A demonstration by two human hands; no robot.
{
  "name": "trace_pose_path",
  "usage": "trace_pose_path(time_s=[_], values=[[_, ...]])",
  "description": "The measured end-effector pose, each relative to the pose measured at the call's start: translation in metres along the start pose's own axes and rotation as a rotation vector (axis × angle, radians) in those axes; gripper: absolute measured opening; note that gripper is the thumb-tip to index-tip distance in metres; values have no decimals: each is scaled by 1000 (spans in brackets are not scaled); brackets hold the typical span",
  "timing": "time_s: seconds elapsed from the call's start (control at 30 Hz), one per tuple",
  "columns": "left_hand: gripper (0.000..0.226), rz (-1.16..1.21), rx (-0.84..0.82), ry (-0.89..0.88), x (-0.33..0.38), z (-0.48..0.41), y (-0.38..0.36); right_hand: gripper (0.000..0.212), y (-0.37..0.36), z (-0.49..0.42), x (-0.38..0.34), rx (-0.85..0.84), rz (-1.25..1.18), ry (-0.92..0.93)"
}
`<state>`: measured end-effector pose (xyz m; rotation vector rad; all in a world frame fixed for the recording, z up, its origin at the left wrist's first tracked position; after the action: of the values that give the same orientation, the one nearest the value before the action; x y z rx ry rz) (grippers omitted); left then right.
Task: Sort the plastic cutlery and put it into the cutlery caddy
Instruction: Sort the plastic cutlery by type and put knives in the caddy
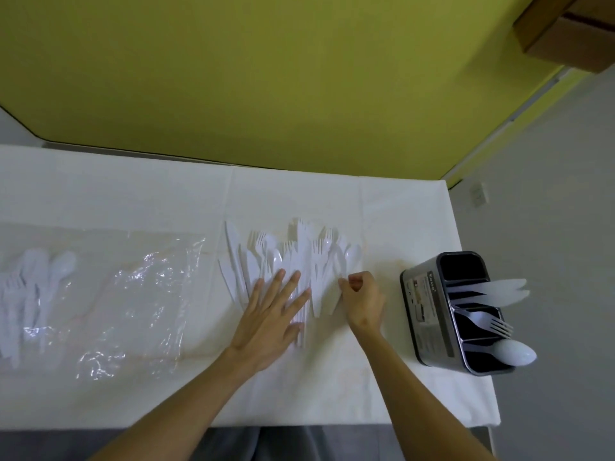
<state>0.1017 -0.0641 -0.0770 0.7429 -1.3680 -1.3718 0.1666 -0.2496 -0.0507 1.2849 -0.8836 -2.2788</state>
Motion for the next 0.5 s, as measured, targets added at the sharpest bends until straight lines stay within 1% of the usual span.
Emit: trace_pose_path(time_s=[0.2, 0.3, 0.37, 0.43, 0.5], values=[[60, 21, 55, -7, 10, 0, 10, 7, 16, -1, 8, 81, -53, 72], [57, 29, 58, 4, 15, -6, 8, 10, 16, 2, 3, 136, -83, 110], [53, 58, 118, 16, 15, -6, 8, 12, 13, 6, -1, 76, -95, 142], [45, 80, 206, -16, 18, -4, 15, 18, 7, 10, -3, -26, -122, 143], [32, 195, 267, 0, 24, -5, 24, 21, 0, 12, -3, -112, -198, 132]])
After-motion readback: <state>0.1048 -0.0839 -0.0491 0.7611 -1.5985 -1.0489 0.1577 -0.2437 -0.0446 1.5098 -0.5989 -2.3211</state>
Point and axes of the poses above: each hand's wrist, its own z-axis away from the middle knuckle, its own y-axis out of the back of the hand, x = y × z, the point moved 2 cm from there along -z, towards the middle knuckle, and after that the axes turned 2 degrees about z, right-handed, at the moved point
